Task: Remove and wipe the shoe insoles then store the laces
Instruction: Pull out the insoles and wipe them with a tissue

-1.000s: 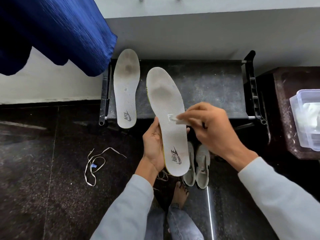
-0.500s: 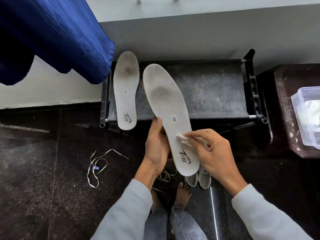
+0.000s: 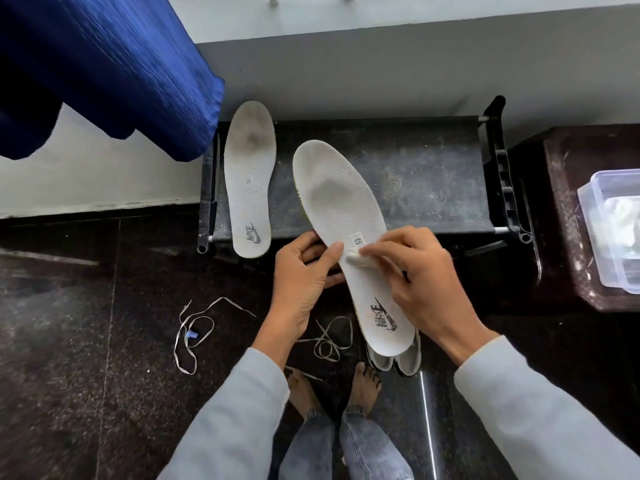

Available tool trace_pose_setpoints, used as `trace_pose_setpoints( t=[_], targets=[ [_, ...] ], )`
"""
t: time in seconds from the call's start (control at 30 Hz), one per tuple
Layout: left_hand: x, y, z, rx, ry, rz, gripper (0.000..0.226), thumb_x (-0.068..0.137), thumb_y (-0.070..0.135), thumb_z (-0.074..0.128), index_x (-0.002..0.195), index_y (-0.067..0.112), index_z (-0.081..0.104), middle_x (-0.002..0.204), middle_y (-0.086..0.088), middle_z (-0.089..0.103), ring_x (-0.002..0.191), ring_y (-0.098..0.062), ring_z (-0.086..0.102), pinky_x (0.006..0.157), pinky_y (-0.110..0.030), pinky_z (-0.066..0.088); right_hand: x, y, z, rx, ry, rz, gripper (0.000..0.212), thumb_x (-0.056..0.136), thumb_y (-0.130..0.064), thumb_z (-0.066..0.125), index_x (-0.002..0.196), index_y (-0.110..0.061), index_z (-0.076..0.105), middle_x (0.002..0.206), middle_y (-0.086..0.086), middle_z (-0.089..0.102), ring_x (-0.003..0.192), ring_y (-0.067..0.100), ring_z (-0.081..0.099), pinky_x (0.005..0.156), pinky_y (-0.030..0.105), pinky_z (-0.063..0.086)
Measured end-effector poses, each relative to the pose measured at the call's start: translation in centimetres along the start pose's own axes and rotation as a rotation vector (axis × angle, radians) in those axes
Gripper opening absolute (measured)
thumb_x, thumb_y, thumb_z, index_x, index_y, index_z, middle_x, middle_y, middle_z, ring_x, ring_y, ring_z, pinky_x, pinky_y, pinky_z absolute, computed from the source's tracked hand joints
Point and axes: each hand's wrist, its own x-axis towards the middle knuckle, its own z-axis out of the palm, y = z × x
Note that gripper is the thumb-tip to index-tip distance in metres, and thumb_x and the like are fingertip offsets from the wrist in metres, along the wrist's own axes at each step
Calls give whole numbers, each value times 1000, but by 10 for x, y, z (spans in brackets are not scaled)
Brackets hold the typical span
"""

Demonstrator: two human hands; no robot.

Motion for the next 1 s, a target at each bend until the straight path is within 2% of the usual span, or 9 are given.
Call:
trace_pose_setpoints(
  t=[0.07,0.17,0.27,0.33,0.4,0.53,0.67,0.83,1.0],
  targets=[
    [1,1,0,2,16,12,14,93,1,65,102,10,69,94,-6,77,80,-15,75,65,-27,61,-1,-2,-2,-41,-121,-73,23,88,-18,62,106,-21,76,104,1,63,95,20,56,78,31,51],
    [4,3,-3,-14,52,13,12,93,2,65,102,9,68,98,-10,77,86,-20,75,69,-30,63,-18,4,-11,-145,-297,-218,31,76,-2,75,98,-24,76,102,-2,64,91,22,58,72,37,54],
    [6,4,-7,-56,95,20,13,93,3,65,103,9,69,98,-10,77,88,-20,76,71,-32,63,-30,19,-26,-318,-466,-319,45,61,2,82,90,-31,76,98,-11,66,92,18,61,71,38,52],
    [7,5,-9,-62,117,33,14,93,3,66,105,10,69,99,-10,77,90,-20,76,71,-31,62,-28,28,-38,-302,-411,-290,52,56,10,78,88,-30,77,95,-11,67,89,18,62,69,42,54],
    [8,5,-8,-58,133,39,16,92,3,66,108,8,68,99,-10,77,91,-20,76,70,-30,62,-18,27,-46,-183,-275,-203,48,65,15,74,92,-24,79,96,-8,68,89,19,62,71,43,55],
    [9,6,-2,-47,125,42,18,93,3,64,111,3,67,101,-12,77,90,-22,76,70,-30,62,12,3,-30,-28,-20,-127,25,83,-1,74,98,-19,80,99,-1,67,91,15,61,79,23,52],
    [10,8,0,-54,120,41,14,93,1,64,106,7,68,97,-9,77,85,-20,76,68,-29,62,13,3,-6,-179,-197,-224,29,77,-4,79,100,-21,78,99,1,68,91,23,62,76,38,53],
    [14,9,-11,-46,131,28,15,92,2,65,104,11,69,95,-5,78,87,-17,76,70,-30,63,-24,38,-33,-322,-460,-229,45,63,8,80,89,-28,78,95,-9,68,87,15,61,69,35,53],
    [13,7,-12,-48,124,21,16,92,2,65,103,13,69,98,-6,78,90,-18,76,70,-28,62,-2,22,-43,-124,-241,-153,43,70,17,72,91,-19,80,96,-5,68,88,12,62,73,27,57]
  ],
)
